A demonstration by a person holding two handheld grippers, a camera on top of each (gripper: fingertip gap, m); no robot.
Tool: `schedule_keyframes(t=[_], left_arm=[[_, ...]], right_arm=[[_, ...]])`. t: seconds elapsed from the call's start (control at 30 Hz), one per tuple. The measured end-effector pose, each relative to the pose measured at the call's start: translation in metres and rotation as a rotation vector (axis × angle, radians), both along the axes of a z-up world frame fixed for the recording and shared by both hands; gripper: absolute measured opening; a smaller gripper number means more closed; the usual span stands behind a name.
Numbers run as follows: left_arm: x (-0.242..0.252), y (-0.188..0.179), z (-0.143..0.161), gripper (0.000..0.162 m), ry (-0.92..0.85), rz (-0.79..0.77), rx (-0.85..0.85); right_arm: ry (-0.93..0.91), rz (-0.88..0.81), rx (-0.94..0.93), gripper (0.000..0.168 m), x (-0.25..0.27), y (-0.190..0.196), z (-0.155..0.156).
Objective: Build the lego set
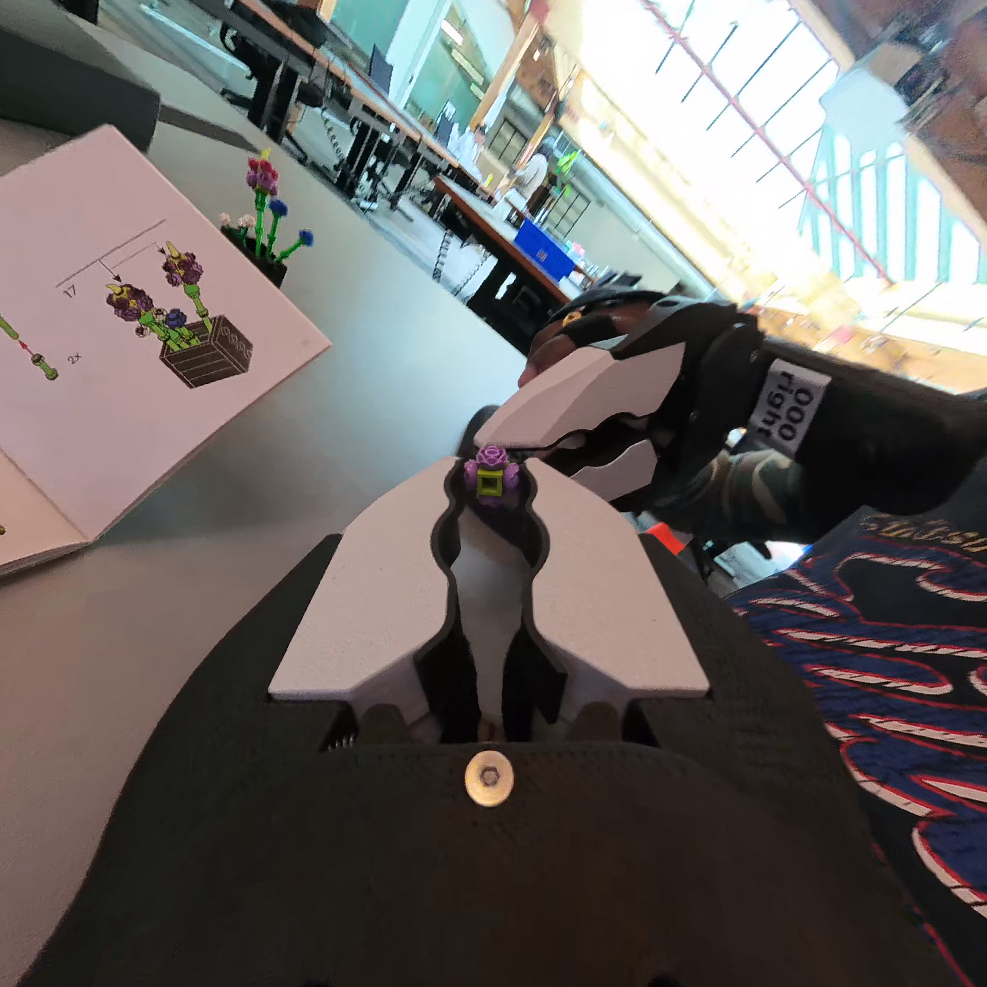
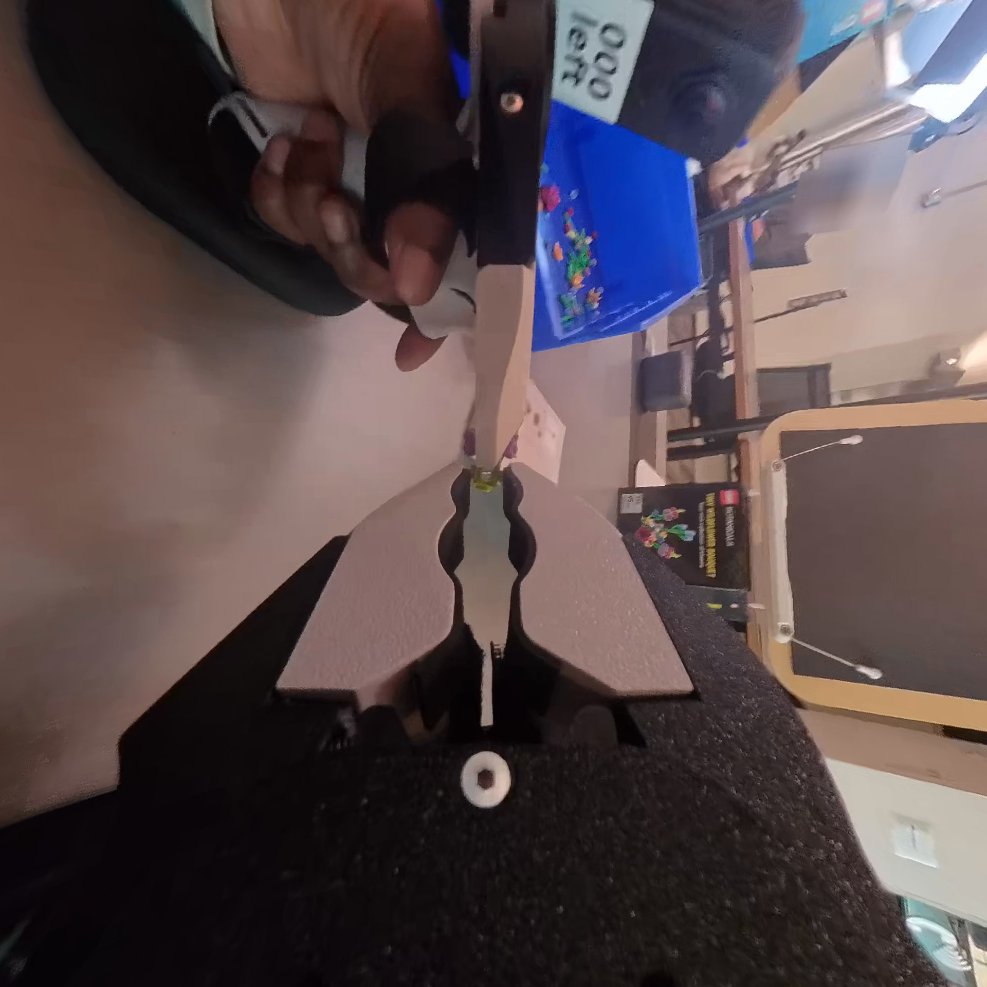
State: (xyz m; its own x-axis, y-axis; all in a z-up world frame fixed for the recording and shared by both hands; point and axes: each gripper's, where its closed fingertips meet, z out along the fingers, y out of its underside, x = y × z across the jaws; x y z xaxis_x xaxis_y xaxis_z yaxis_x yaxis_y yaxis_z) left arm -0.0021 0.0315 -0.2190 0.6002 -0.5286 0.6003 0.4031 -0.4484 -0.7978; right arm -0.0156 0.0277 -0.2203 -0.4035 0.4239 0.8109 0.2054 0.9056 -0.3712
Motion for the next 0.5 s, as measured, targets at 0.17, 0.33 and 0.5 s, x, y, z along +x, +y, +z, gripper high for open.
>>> schedule_keyframes(t=[0.17, 0.33, 0.5], left_arm=[[-0.004, -0.005, 0.015, 0.019, -0.091, -0.022, 0.075], [-0.006, -0.008, 0.023, 0.019, -0.136, -0.033, 0.123], [-0.006, -0.011, 0.027, 0.019, -0.163, -0.058, 0.140]], right_arm=[[0.033, 0.063, -0.042, 0.012, -0.003, -0.006, 0.014], [0.018, 0.101, -0.077, 0.012, -0.003, -0.010, 0.023], [-0.065, 0.137, -0.039, 0.012, -0.003, -0.011, 0.025]])
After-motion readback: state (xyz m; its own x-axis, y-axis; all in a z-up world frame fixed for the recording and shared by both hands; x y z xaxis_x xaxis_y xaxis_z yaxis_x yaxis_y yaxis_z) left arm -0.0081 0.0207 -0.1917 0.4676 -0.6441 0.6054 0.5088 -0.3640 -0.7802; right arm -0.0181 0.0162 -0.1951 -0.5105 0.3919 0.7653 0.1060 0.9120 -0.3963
